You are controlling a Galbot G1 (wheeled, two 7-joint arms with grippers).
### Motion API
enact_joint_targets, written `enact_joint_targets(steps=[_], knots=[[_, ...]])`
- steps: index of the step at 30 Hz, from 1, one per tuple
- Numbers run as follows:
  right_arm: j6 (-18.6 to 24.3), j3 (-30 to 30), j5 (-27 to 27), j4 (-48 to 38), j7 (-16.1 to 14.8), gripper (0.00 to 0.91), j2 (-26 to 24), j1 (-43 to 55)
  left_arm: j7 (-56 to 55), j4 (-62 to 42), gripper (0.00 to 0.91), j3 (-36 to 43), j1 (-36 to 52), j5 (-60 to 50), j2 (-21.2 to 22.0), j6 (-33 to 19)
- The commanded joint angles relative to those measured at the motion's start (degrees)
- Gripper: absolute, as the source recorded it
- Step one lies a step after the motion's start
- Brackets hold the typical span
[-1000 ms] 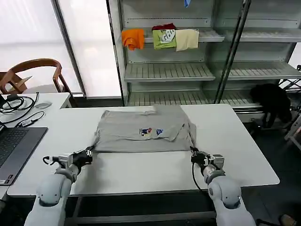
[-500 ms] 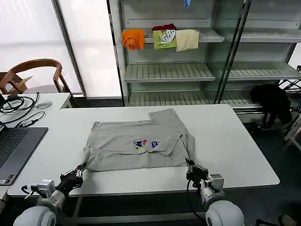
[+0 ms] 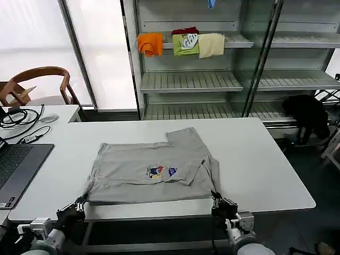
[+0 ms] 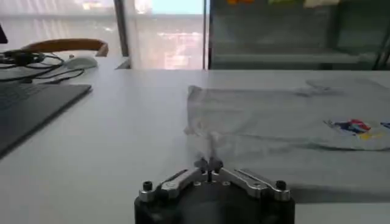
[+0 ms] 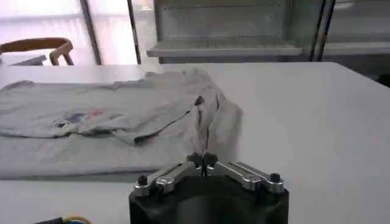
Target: Fold and organize the clothes.
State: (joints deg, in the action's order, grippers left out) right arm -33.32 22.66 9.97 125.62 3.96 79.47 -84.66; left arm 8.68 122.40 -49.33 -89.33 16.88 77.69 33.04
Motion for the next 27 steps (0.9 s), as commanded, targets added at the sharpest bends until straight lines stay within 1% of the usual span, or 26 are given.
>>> enact_joint_targets(steps=[1,4,8,11,12,14,16,17,18,19,20,21,23,24,25,27], knots=[[0.0,0.0,-1.2,1.4,-0.3,0.907,0.1,-2.1,-1.0,1.2,0.907,-0.7,-2.1,-0.2,0.9,0.0],[0.0,0.2,-2.1,1.5,-1.4,0.907,0.1,-2.5,-2.0,1.1,0.907,-0.3,-2.2,-0.2,1.0,0.0],[0.2,0.6,-2.2,1.9,-1.4,0.907,0.9,-2.3,-2.8,1.6,0.907,-0.6,-1.3,-0.5,1.2,-0.1],[0.7,1.8,-2.8,5.1,-1.5,0.907,3.5,-1.0,-2.7,2.0,0.907,-2.0,0.4,-4.3,1.5,-4.4],[1.1,2.0,-3.8,6.2,-1.7,0.907,3.9,-0.4,-2.4,2.0,0.907,-3.0,1.6,-4.7,1.5,-5.1],[2.1,2.3,-8.2,8.0,-2.7,0.907,4.9,2.0,-1.1,1.9,0.907,-4.4,4.0,-5.3,1.3,-6.9],[1.8,1.8,-11.5,8.2,-3.5,0.907,5.6,6.4,0.4,1.6,0.907,-4.4,7.2,-5.2,0.0,-7.3],[1.3,1.4,-12.3,7.5,-4.1,0.907,5.7,8.7,1.5,1.2,0.907,-4.1,9.0,-5.0,-0.7,-7.3],[0.4,0.9,-12.7,5.8,-5.0,0.907,5.9,13.0,3.7,0.4,0.907,-3.2,12.0,-4.9,-1.3,-6.9],[0.2,0.5,-12.7,4.6,-5.1,0.907,6.0,13.9,4.3,-0.4,0.907,-2.7,13.9,-4.7,-1.5,-6.5],[0.2,0.2,-12.9,2.4,-5.7,0.907,6.3,17.2,4.7,-2.0,0.907,-1.4,16.6,-4.7,-2.0,-5.5],[0.1,-0.3,-13.7,-1.8,-6.6,0.907,6.8,21.2,5.5,-4.2,0.907,-0.1,21.0,-3.7,-2.4,-3.4],[0.1,-1.1,-13.7,-6.6,-7.1,0.907,7.2,27.8,5.5,-7.4,0.907,1.5,25.2,-2.0,-3.0,-0.2],[0.1,-1.7,-13.6,-14.3,-7.4,0.907,7.8,32.5,5.5,-11.2,0.907,3.3,28.6,-1.6,-3.3,0.1],[0.0,-1.8,-13.3,-16.8,-7.7,0.907,8.1,35.1,5.3,-12.9,0.907,4.3,31.0,-1.7,-3.5,0.1],[0.1,-1.7,-13.9,-25.7,-8.2,0.907,10.2,40.8,5.5,-19.0,0.907,6.9,36.6,-2.6,-4.5,0.1]])
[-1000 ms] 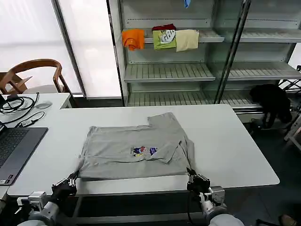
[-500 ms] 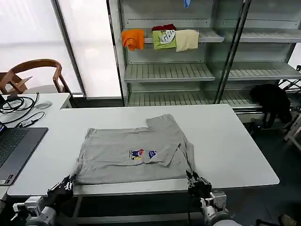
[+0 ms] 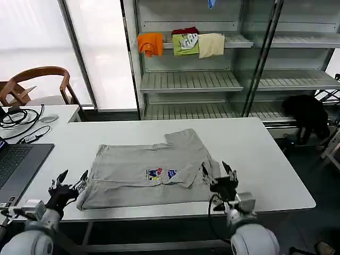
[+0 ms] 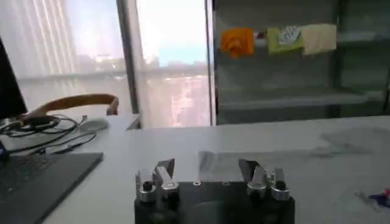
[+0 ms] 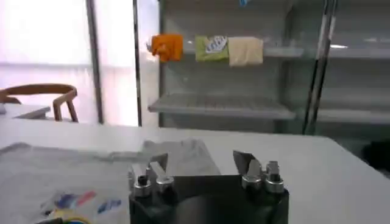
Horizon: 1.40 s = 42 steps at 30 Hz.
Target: Fold and organize the clothes.
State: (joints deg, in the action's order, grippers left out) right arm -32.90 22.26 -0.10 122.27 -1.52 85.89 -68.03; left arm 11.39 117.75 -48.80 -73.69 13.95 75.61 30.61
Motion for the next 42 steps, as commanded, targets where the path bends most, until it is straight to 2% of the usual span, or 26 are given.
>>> enact_joint_targets(steps=[1,3,5,6,7,10,11,14,20,28,31,34,35,36,37,38,39,40,42], knots=[[-0.3,-0.9,-3.6,-26.3,-3.3,0.907,5.0,26.7,2.7,-16.4,0.907,7.3,22.1,0.3,-2.6,2.5],[-0.2,0.2,-4.1,-37.0,-4.0,0.907,8.0,32.1,3.0,-22.8,0.907,9.5,26.8,-1.8,-3.0,2.5],[1.2,1.3,-5.2,-43.1,-5.1,0.907,9.1,35.9,3.5,-27.5,0.907,10.6,29.5,-3.0,-3.3,2.5],[5.1,1.7,-7.4,-48.2,-5.8,0.907,9.1,38.4,3.9,-30.2,0.907,11.3,31.3,-4.3,-3.5,2.5],[6.9,1.9,-8.7,-52.3,-6.5,0.907,9.1,39.6,4.4,-31.8,0.907,11.9,32.4,-5.0,-3.6,2.5],[8.9,2.9,-8.3,-60.6,-6.9,0.907,9.1,43.6,5.4,-37.1,0.907,12.7,35.3,-7.6,-3.7,2.4],[9.7,2.9,-6.5,-63.1,-6.7,0.907,9.1,44.7,5.6,-38.3,0.907,12.8,35.8,-7.9,-3.7,2.4],[9.1,3.1,-4.4,-64.9,-7.2,0.907,9.1,45.2,6.6,-40.7,0.907,13.3,36.8,-10.1,-4.1,2.4],[7.4,2.8,-4.4,-65.8,-6.3,0.907,9.1,45.3,7.4,-44.1,0.907,13.6,37.3,-12.5,-4.1,2.4],[7.2,2.8,-4.6,-65.8,-6.8,0.907,9.1,45.0,7.6,-46.7,0.907,13.7,37.4,-14.3,-3.9,2.1],[6.8,2.5,-4.7,-66.1,-7.0,0.907,9.1,45.1,7.5,-47.6,0.766,13.7,37.8,-14.8,-4.0,2.2],[6.5,2.3,-4.7,-66.7,-6.6,0.907,9.1,45.2,7.5,-48.3,0.746,13.5,37.9,-15.0,-3.9,2.4],[6.4,2.3,-4.7,-66.9,-6.4,0.867,9.1,45.2,7.5,-48.4,0.746,13.5,37.9,-15.1,-4.0,2.3],[6.3,2.3,-4.7,-67.2,-6.2,0.685,9.1,45.2,7.6,-48.7,0.695,13.5,37.8,-15.3,-4.0,2.3],[6.1,2.3,-4.7,-67.8,-6.1,0.574,9.1,45.2,7.6,-49.0,0.665,13.5,37.8,-15.5,-3.9,2.2],[6.1,2.3,-4.7,-68.1,-6.0,0.252,9.1,45.2,7.6,-49.1,0.534,13.4,37.8,-15.5,-3.9,2.1],[6.1,2.3,-4.9,-68.4,-6.2,0.050,9.1,45.2,7.6,-49.2,0.433,13.3,37.6,-15.5,-3.9,2.1],[6.1,2.3,-4.9,-68.6,-6.4,0.000,9.1,45.1,7.6,-49.2,0.212,13.3,37.5,-15.5,-3.9,2.1],[6.2,2.4,-4.9,-68.7,-7.0,0.000,9.1,44.8,7.7,-49.2,0.010,13.3,37.3,-15.5,-3.8,2.0]])
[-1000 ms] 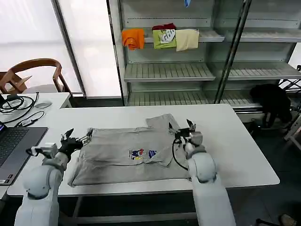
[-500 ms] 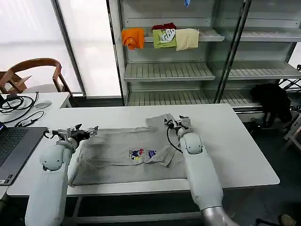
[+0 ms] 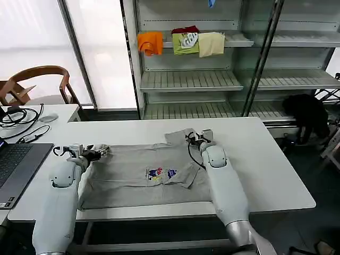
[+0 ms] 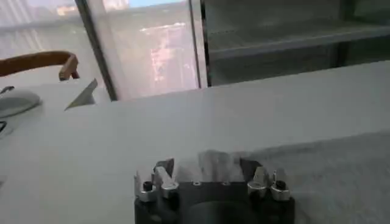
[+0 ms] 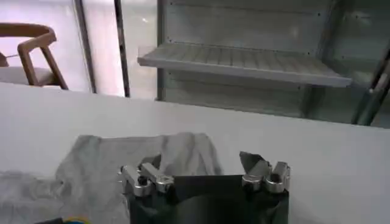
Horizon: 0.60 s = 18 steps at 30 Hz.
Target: Fold and organize the clothes.
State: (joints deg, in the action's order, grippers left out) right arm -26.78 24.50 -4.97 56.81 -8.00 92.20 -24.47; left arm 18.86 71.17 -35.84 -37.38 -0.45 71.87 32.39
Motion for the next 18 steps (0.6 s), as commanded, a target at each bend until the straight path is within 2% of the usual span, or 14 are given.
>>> enact_joint_targets(steps=[1,8,13,15,18], knots=[[0.1,0.2,0.1,-3.0,-1.1,0.000,2.8,1.0,0.3,-2.6,0.010,0.3,0.9,-1.1,0.0,0.2],[-1.5,0.1,0.5,-2.0,-3.0,0.000,2.8,0.1,1.2,-2.2,0.010,0.3,0.7,-0.9,0.2,0.2],[-2.6,0.3,3.4,-1.5,-3.1,0.000,2.8,-0.1,2.0,-1.8,0.010,0.2,0.5,-0.4,0.2,0.4],[-1.6,0.3,4.8,-1.1,-3.1,0.000,2.8,-0.4,2.4,-1.5,0.010,0.2,0.3,0.5,0.2,0.3],[3.3,0.2,7.1,0.0,-2.5,0.000,2.8,-1.2,3.0,-1.0,0.010,-0.9,0.3,5.8,0.5,-2.0]])
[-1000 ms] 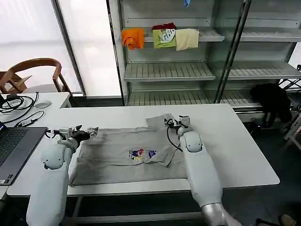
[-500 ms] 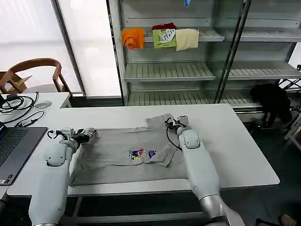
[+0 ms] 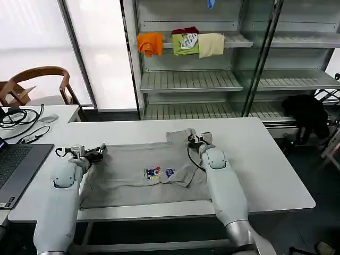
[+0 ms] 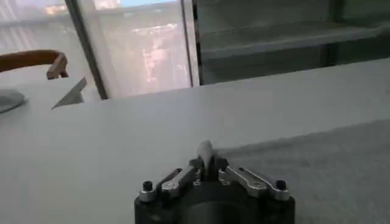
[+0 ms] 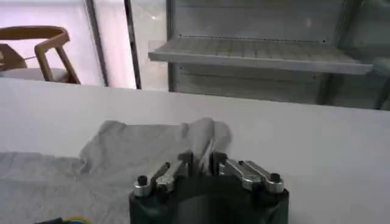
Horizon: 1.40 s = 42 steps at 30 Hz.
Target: Fold and organize the clothes.
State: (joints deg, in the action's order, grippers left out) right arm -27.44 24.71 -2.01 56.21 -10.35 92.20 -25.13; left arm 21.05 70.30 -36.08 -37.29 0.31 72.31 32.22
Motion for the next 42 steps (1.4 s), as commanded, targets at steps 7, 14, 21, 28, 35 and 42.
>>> enact_joint_targets(steps=[7,14,21,28,35,42], knots=[[9.3,-0.8,7.4,12.3,2.7,0.000,2.8,-6.1,-0.1,6.9,0.020,-2.3,-2.5,16.4,-0.3,-6.5],[3.4,-3.3,11.2,29.1,5.1,0.000,0.7,-14.8,-0.3,15.3,0.010,-3.8,-7.9,21.2,-1.2,-6.4],[-2.4,-3.2,14.4,43.8,5.7,0.000,-3.7,-22.3,0.4,20.5,0.010,-5.5,-14.7,23.8,-1.6,-6.3],[-4.4,-1.4,15.8,56.4,5.1,0.000,-8.4,-35.8,1.1,23.3,0.010,-7.8,-21.8,29.9,-3.2,-7.3],[-4.1,-0.1,14.9,59.7,4.7,0.000,-9.2,-41.1,2.3,26.5,0.010,-10.1,-26.8,34.0,-4.2,-6.8],[-3.8,-0.2,12.4,60.0,4.1,0.000,-8.7,-43.5,4.9,29.5,0.010,-11.0,-30.4,31.9,-4.7,-6.3]])
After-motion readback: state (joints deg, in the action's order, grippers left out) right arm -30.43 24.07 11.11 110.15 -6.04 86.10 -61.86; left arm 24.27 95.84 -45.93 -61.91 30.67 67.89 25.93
